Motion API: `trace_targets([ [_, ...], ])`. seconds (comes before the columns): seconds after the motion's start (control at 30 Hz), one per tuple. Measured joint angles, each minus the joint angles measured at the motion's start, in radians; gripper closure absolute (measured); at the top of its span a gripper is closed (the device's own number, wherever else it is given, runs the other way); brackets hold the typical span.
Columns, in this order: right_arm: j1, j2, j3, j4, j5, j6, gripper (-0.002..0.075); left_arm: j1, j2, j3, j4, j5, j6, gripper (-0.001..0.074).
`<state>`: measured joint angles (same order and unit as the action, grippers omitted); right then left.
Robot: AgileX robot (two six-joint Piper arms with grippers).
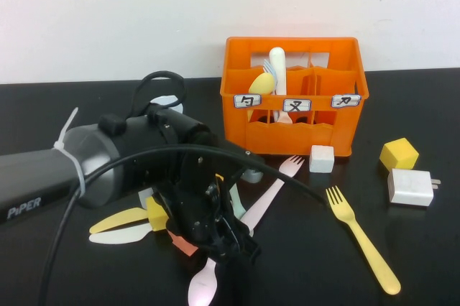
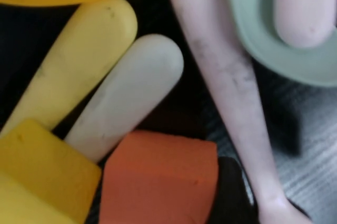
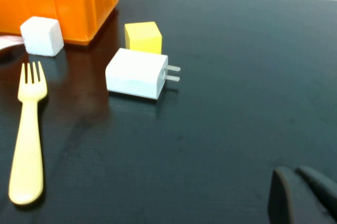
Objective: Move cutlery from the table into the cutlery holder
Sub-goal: Pick up the spoon
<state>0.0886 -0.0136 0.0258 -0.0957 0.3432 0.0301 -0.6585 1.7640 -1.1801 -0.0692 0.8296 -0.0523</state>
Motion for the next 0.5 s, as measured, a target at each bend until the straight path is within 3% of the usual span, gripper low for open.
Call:
trace_targets([
  [0.5,0.000,0.000,0.000,0.000,0.000,0.000,0.0729,0.004,0.052,-0.006,-0.029,-0.056,-0.006,0.0336],
])
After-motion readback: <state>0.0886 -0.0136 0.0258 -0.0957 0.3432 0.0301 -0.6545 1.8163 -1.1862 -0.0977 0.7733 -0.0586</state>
